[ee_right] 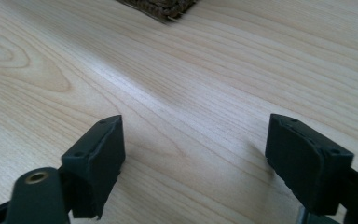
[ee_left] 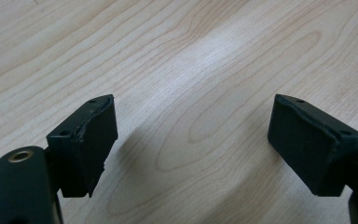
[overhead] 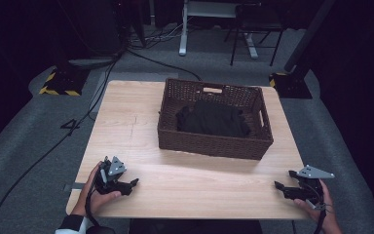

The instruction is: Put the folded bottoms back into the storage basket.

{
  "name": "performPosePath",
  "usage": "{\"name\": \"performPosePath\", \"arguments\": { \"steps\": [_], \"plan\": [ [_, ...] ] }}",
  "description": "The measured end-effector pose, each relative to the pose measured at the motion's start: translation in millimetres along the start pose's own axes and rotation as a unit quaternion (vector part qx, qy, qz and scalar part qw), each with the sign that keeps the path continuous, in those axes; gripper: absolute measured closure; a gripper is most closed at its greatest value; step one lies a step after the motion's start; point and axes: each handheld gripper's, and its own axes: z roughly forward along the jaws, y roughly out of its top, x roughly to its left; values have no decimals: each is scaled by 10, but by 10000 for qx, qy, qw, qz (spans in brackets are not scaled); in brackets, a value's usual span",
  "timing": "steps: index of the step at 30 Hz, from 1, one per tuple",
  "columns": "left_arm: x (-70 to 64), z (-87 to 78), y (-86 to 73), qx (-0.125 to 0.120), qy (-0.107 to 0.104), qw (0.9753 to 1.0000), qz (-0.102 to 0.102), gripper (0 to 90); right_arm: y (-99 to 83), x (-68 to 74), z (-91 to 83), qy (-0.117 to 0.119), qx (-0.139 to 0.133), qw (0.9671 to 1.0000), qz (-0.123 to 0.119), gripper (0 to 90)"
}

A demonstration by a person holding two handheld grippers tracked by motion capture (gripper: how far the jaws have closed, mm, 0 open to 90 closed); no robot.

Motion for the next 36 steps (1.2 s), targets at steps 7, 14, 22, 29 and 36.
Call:
{"name": "performPosePath", "arguments": {
  "steps": [7, 14, 22, 29, 36],
  "plan": [
    [81, -7, -94, -145, -186, 9992, -317, 152, -29, -9, 3, 10, -66, 9999, 137, 193],
    [87, -24, -111, -138, -162, 9993, -304, 152, -30, -7, 4, 7, -67, 9999, 141, 193],
    [88, -19, -108, -140, -169, 9993, -303, 148, -34, -3, 0, -16, -69, 9999, 157, 192],
    [91, -13, -105, -152, -172, 9993, -300, 148, -34, -4, -1, -16, -67, 9998, 165, 193],
    [93, -11, -101, -150, -167, 9993, -302, 148, -34, -3, -1, -19, -68, 9998, 167, 193]
  ]
}}
